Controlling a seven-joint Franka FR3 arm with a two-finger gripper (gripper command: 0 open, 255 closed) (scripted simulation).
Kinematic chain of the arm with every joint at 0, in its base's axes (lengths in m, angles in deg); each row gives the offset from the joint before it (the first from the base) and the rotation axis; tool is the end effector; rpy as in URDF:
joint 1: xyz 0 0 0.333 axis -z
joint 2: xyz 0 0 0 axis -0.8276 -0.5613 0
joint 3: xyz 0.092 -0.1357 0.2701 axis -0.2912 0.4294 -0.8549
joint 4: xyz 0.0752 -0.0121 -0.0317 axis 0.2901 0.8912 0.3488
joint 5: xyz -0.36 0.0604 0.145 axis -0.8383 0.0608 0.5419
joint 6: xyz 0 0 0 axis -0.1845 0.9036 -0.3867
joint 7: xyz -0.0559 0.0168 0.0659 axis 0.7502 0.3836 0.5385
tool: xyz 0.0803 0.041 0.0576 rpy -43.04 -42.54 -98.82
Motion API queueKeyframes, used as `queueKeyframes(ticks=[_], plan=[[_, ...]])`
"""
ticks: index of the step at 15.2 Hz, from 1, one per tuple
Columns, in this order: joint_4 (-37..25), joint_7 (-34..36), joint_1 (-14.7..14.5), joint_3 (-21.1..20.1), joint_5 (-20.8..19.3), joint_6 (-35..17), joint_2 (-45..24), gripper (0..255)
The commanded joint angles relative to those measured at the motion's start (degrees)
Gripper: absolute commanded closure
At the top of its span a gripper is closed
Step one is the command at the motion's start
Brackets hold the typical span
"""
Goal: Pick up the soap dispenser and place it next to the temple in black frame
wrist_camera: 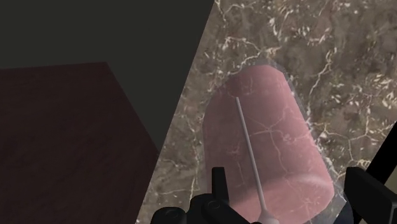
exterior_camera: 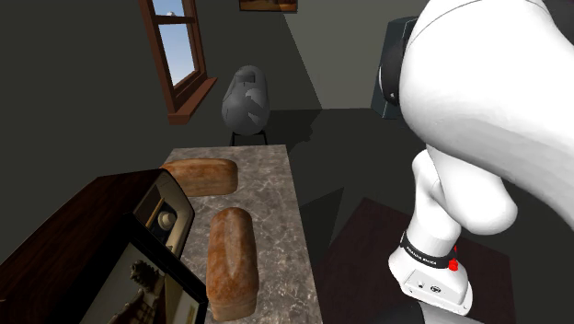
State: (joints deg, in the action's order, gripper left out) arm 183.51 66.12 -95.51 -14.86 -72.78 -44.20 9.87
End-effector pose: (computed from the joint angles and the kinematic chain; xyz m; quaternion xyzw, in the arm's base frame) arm -0.0056 0.6167 0.4111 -0.9743 0.2251 -0.0051 0.0089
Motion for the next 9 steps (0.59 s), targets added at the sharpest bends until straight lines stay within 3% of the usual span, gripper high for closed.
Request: queueKeyframes(ticks=[1, 9], plan=[[0.6, 0.5, -0.4, 0.5, -0.9, -1.1, -0.8, 255], [3.3, 2.7, -2.1, 2.8, -4.2, -5.8, -3.9, 255]])
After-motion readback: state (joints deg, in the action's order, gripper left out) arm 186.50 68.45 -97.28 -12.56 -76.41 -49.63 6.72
